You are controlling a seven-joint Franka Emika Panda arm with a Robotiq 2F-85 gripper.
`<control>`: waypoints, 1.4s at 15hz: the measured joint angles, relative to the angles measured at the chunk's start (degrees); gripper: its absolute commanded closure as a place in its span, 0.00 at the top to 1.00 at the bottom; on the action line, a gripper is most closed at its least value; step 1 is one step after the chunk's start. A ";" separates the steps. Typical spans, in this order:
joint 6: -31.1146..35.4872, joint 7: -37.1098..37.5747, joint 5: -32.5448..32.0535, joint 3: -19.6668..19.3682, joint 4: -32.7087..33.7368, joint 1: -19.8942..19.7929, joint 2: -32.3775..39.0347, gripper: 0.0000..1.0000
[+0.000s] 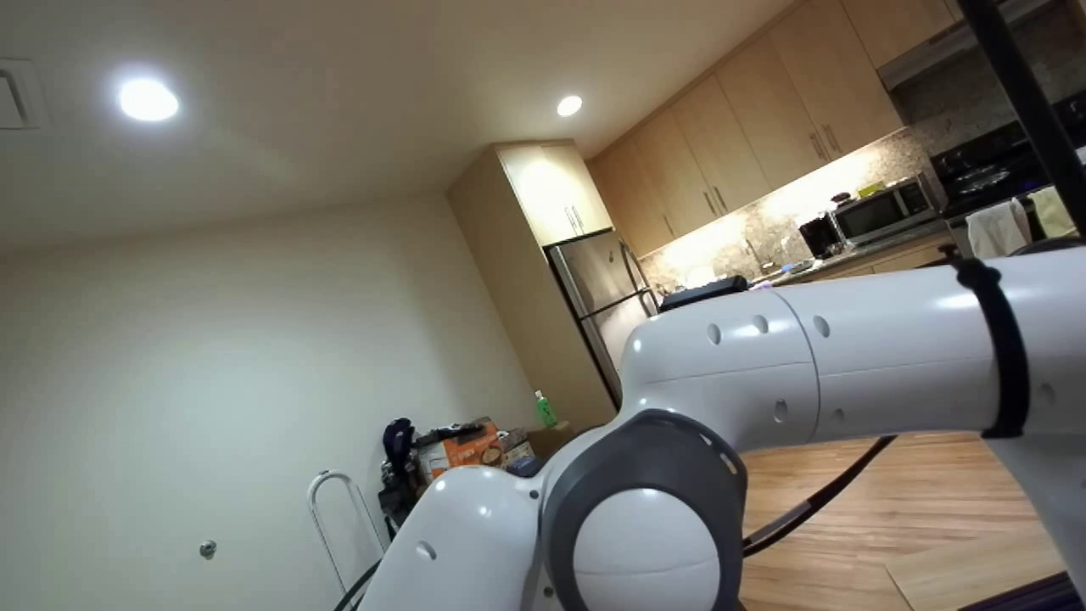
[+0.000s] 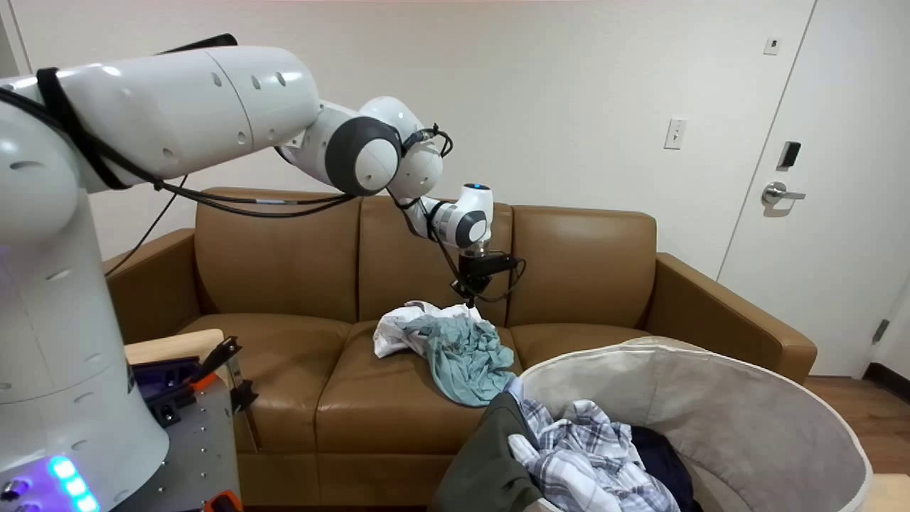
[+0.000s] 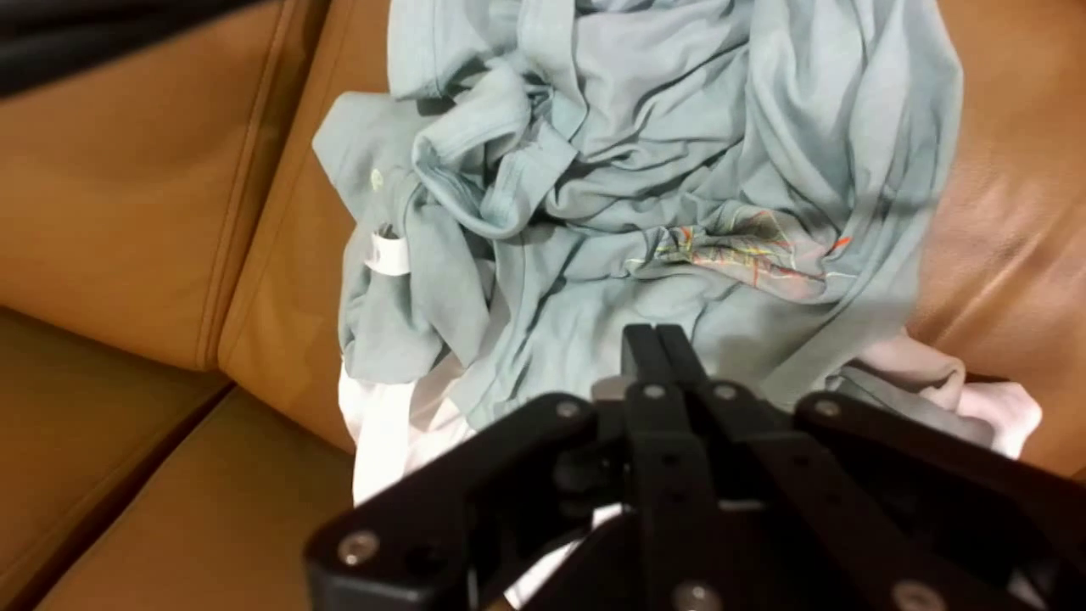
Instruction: Pick up the clothing from the sofa and put it in the laundry bag
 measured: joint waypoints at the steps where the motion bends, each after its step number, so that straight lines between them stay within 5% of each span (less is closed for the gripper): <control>1: 0.23 0.05 0.00 -0.05 -0.42 0.02 -0.05 0.04; 2: 0.40 0.07 0.00 -0.11 -0.74 0.03 -0.04 0.29; 14: -8.52 4.14 -0.04 -1.19 5.81 0.95 7.13 0.99; 15: -8.52 4.09 -0.04 -0.75 6.79 0.97 8.23 0.81; 18: -8.52 4.09 -0.04 -0.46 8.40 1.29 9.89 1.00; 21: -8.52 4.09 -0.04 -0.52 8.56 1.34 9.95 1.00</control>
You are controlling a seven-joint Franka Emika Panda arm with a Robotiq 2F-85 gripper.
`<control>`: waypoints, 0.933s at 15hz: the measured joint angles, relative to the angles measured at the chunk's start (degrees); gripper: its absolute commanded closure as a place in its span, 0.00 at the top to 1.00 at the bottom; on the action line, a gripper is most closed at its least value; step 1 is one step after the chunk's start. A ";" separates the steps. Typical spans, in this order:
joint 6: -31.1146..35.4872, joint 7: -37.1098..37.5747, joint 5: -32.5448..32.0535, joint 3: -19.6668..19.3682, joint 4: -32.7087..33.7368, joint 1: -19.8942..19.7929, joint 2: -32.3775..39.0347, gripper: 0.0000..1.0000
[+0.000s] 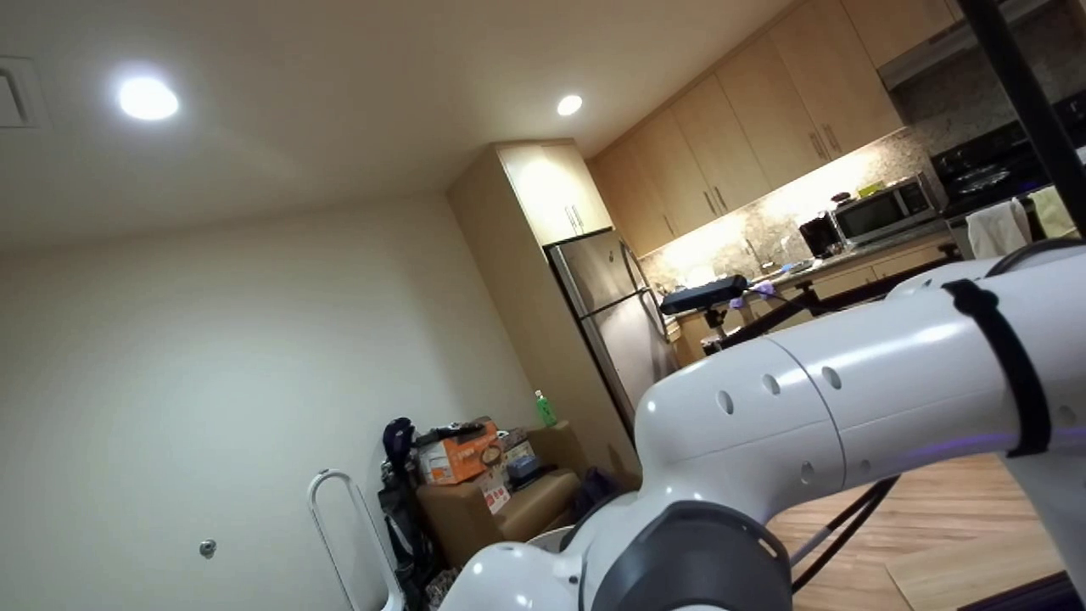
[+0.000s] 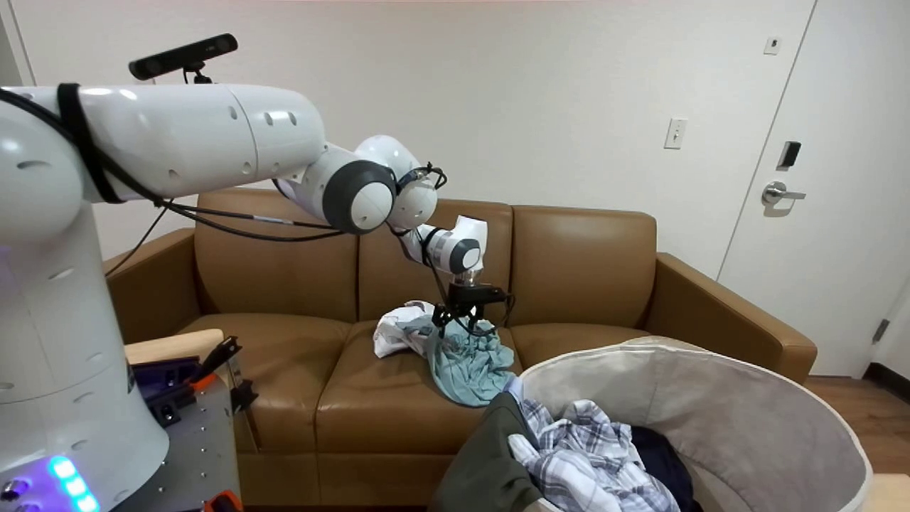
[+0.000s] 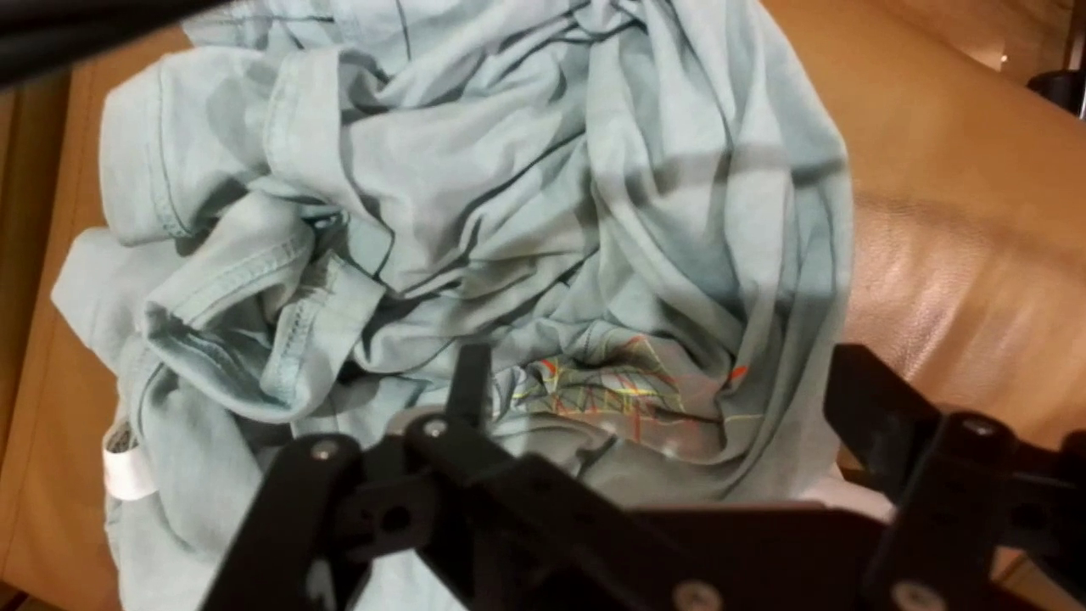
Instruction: Pick up the clothing from the sofa and put it in the laundry bag
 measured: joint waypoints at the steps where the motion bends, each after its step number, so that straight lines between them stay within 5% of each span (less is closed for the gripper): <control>1: -0.16 -0.24 0.00 0.01 0.01 0.14 0.05 1.00; 5: -0.51 -5.97 0.31 3.56 0.55 0.39 2.49 1.00; 9: 6.79 -10.12 1.42 5.29 -4.47 0.27 2.69 1.00; 10: 9.38 -10.80 1.29 4.92 -5.63 0.34 2.69 0.75; 14: 15.67 -14.94 0.51 1.29 -8.12 1.56 2.73 0.53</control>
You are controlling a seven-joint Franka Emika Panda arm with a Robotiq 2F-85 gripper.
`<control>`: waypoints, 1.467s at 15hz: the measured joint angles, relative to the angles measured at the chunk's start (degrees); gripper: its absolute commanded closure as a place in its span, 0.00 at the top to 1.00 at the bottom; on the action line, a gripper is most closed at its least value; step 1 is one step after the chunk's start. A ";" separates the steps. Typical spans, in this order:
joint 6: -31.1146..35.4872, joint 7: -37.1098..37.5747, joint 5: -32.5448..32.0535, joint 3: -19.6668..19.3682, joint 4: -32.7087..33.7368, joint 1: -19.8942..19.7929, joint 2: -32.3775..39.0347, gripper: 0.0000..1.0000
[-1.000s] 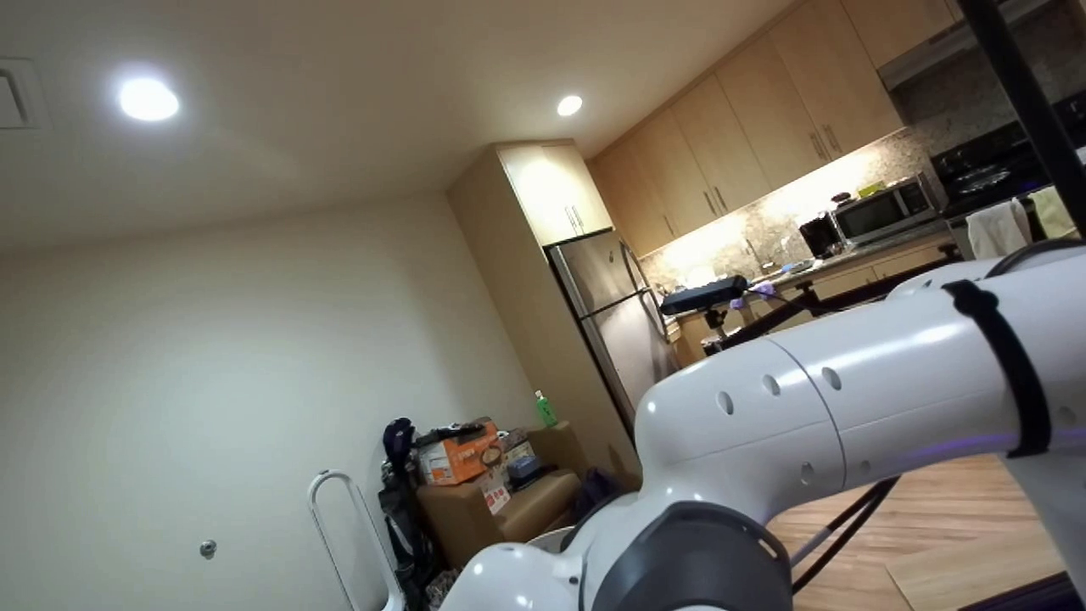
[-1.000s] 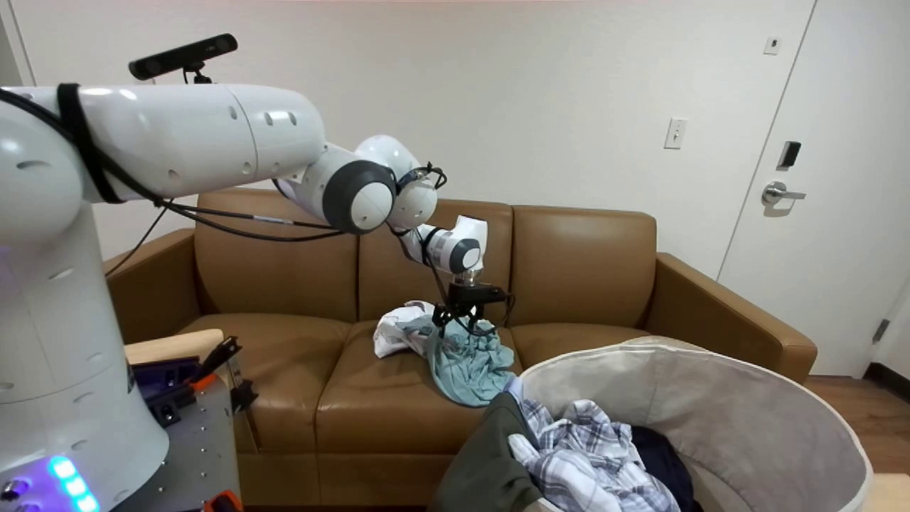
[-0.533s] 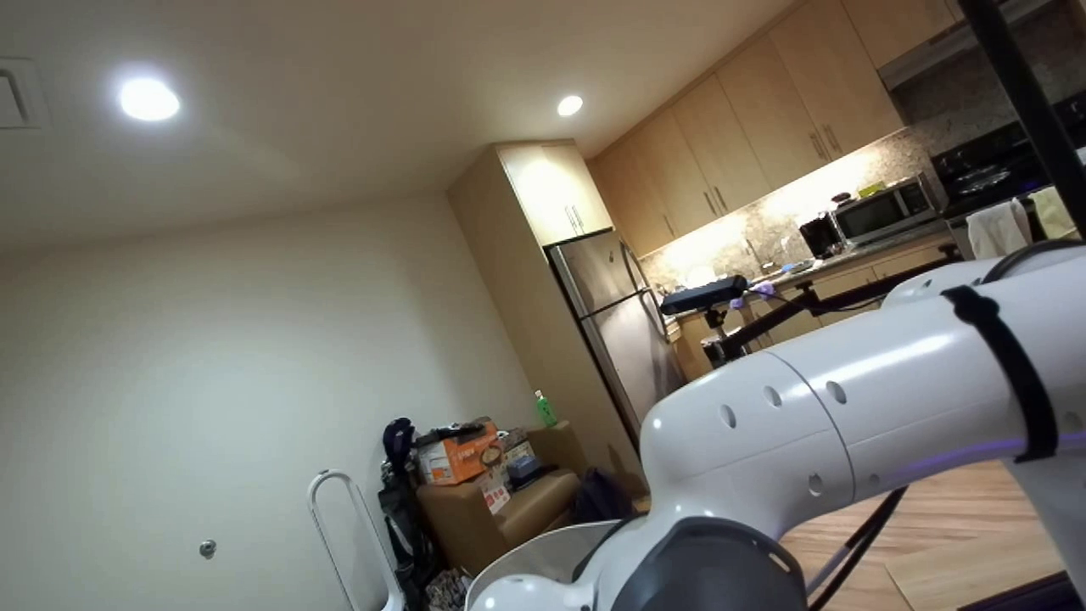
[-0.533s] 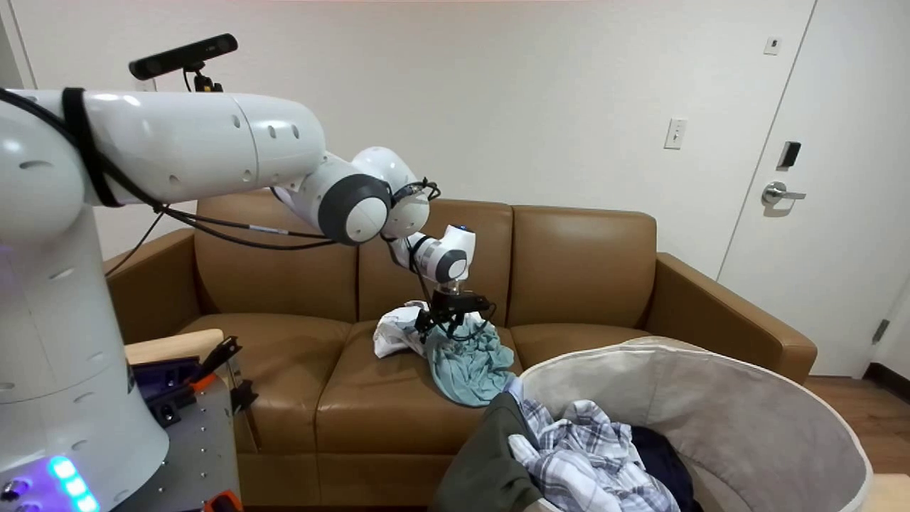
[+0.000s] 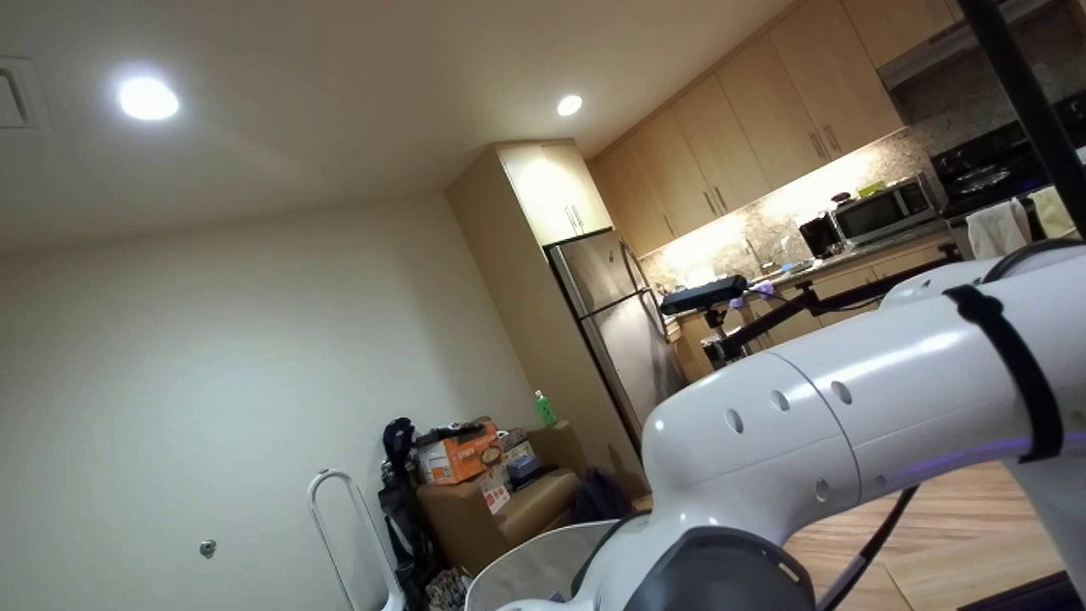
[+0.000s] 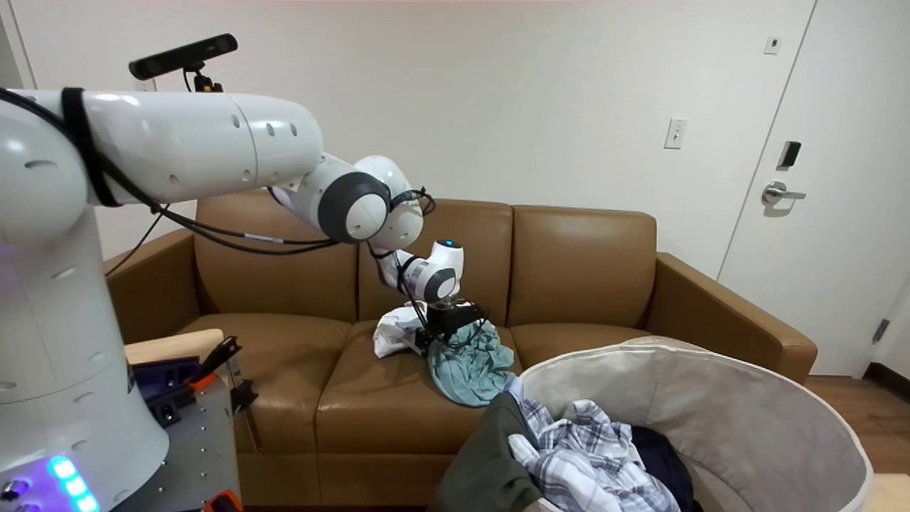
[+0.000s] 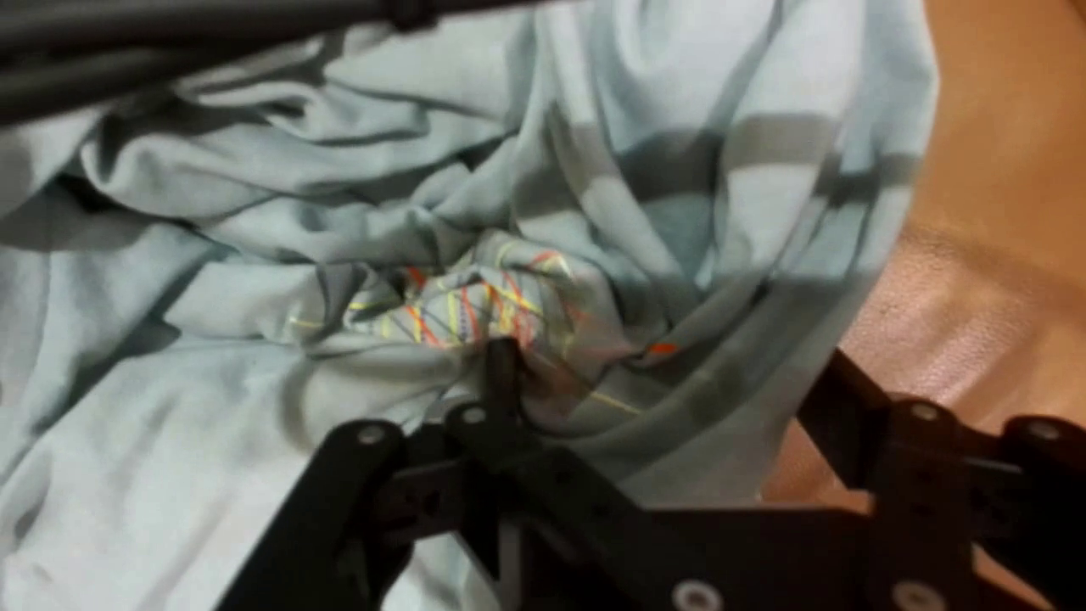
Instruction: Pick up the clothing from the sofa and put it in the laundry bag
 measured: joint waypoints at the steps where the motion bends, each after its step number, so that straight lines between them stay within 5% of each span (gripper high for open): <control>1: 0.23 -0.32 -0.97 -0.04 -0.08 0.10 0.00 0.47; 8: 2.78 -2.73 -2.83 0.02 -0.11 0.35 -0.02 0.06; 16: 2.64 -3.87 -2.83 -0.85 1.28 0.15 -0.15 0.05; 22: 8.69 4.01 -3.50 -10.08 -2.33 1.56 -7.10 0.05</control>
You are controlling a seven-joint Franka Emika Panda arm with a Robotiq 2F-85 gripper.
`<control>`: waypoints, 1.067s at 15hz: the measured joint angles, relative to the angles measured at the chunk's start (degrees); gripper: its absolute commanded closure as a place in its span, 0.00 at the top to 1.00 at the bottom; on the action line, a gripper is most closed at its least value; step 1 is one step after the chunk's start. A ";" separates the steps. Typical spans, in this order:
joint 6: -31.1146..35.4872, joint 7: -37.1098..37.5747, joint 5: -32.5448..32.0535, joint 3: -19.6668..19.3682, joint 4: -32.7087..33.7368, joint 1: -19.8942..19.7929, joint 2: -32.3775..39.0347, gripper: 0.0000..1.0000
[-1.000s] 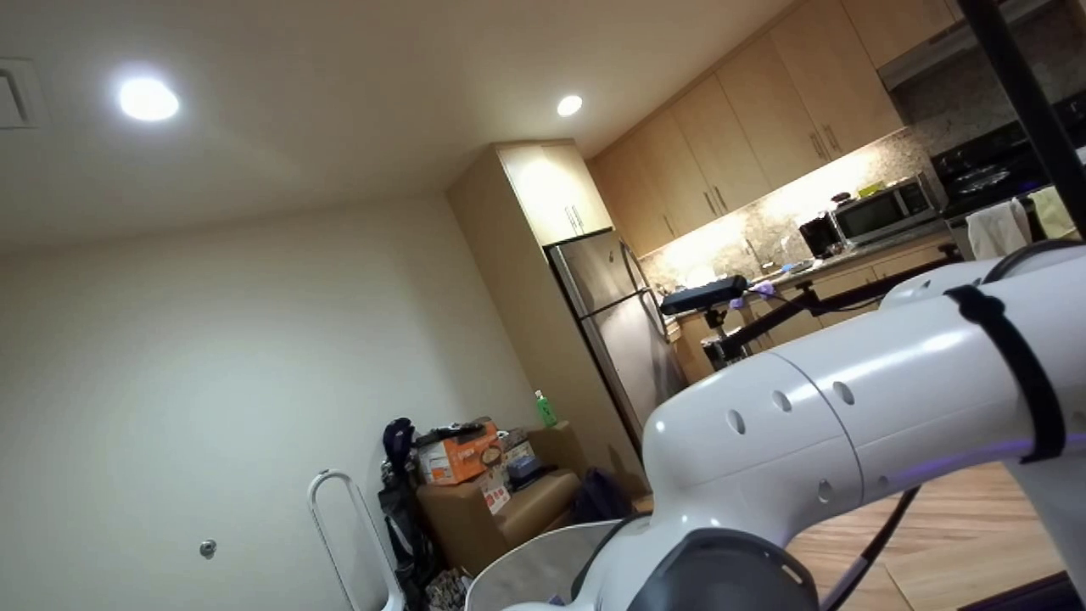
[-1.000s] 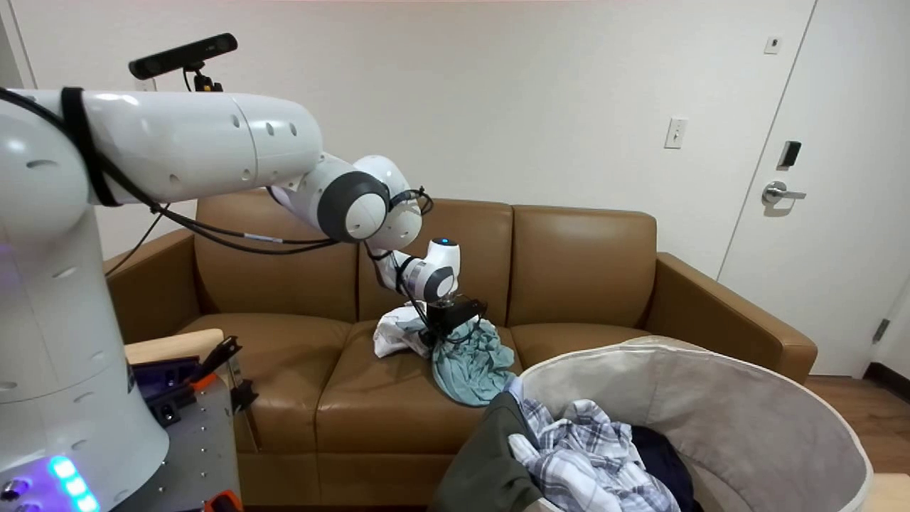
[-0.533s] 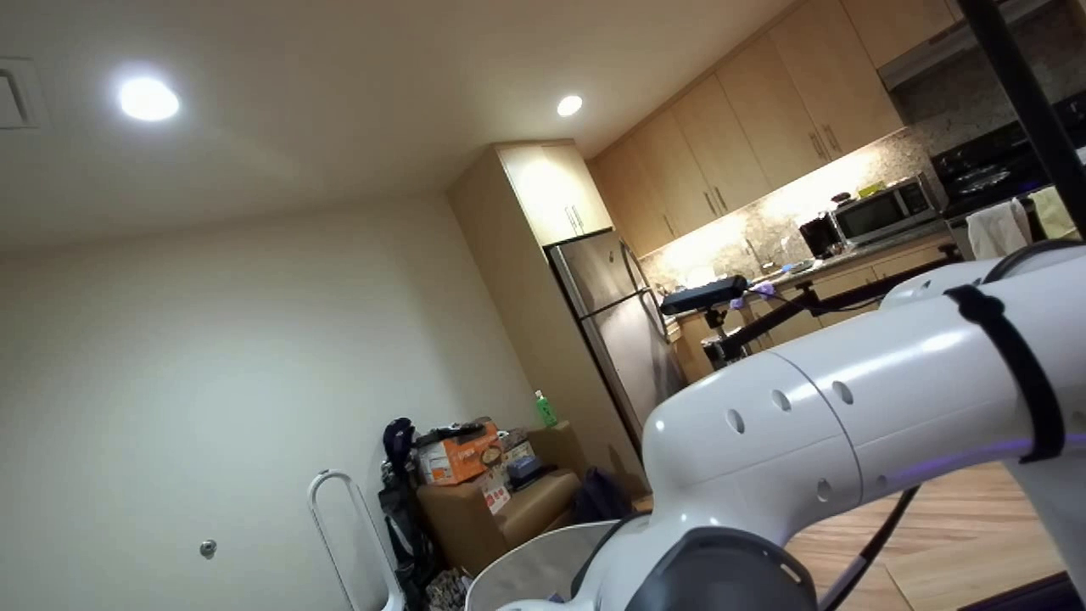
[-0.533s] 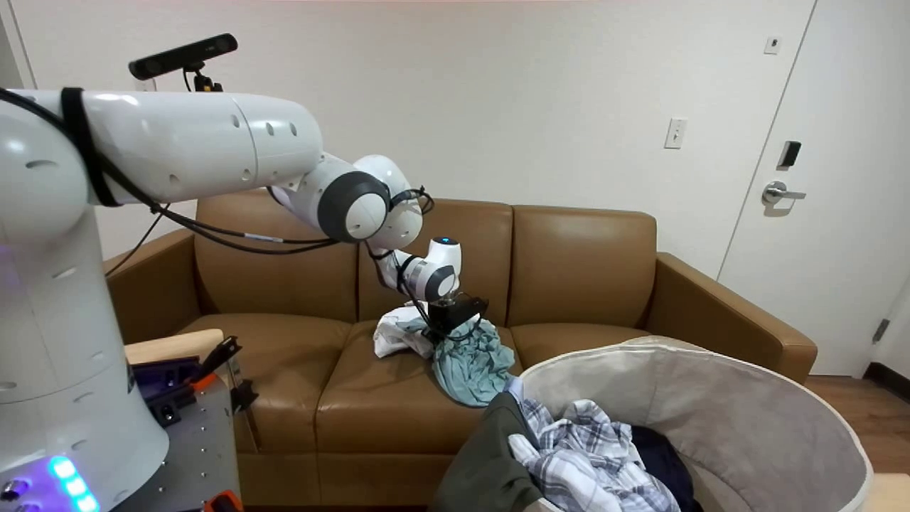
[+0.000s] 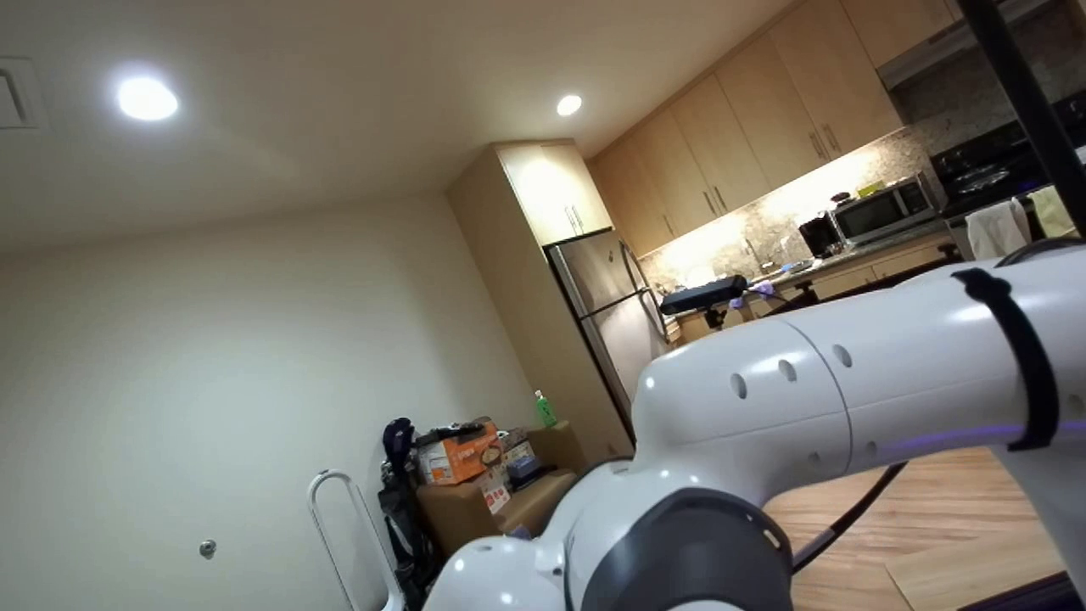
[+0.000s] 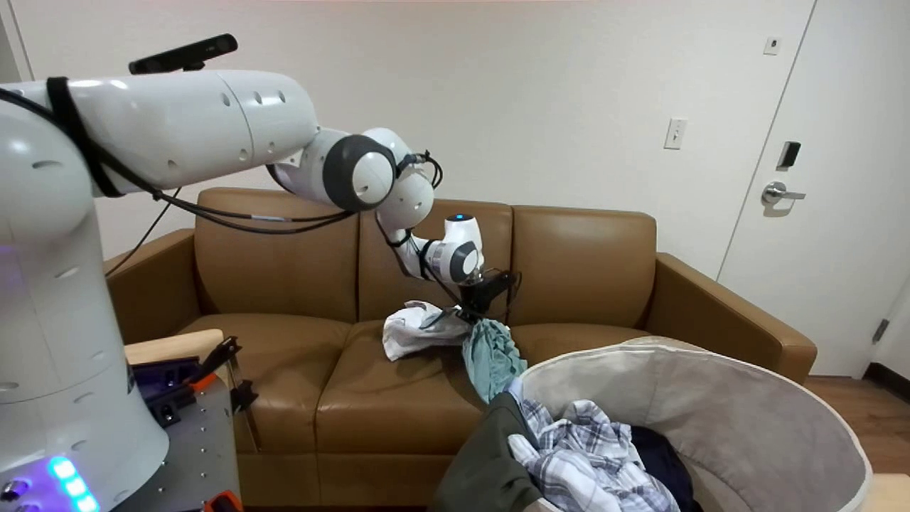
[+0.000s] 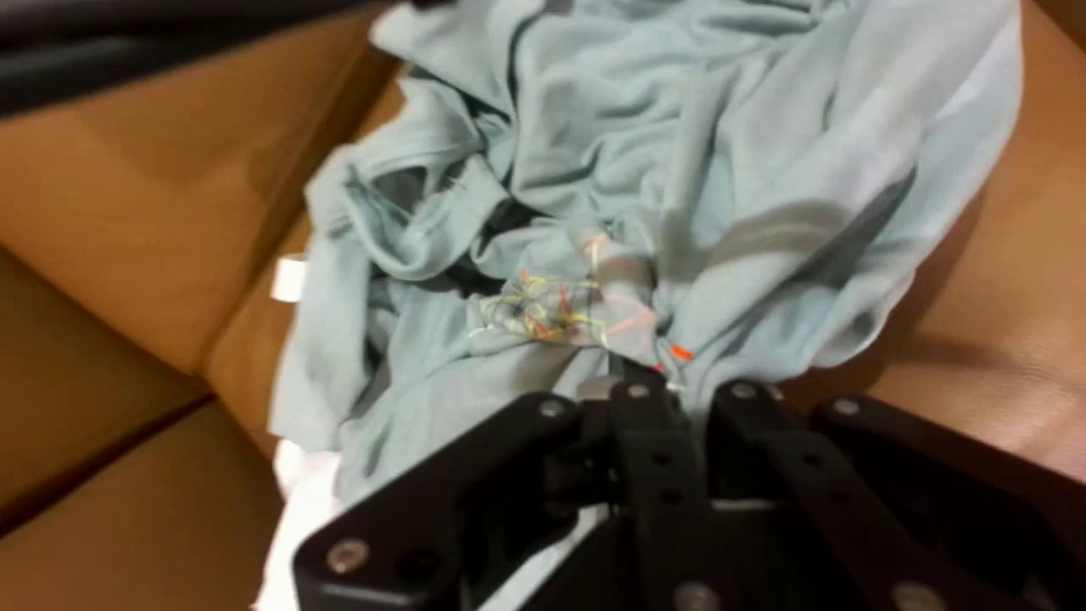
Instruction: Pick up the clothing from the sofa and put it in the laundry bag
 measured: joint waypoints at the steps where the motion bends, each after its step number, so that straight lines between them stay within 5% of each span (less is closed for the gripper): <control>1: 2.93 2.82 -0.84 -2.60 -2.36 1.28 -2.31 0.05; 6: 9.83 18.72 -4.80 -19.76 -14.40 13.98 -12.43 0.05; 9: 9.75 27.64 -11.29 -25.40 -21.84 20.30 -18.40 0.05; 12: 5.75 32.48 -19.32 -24.48 -27.62 21.90 -23.94 0.05; 16: 0.68 31.45 -23.69 -14.72 -28.34 14.52 -26.03 0.05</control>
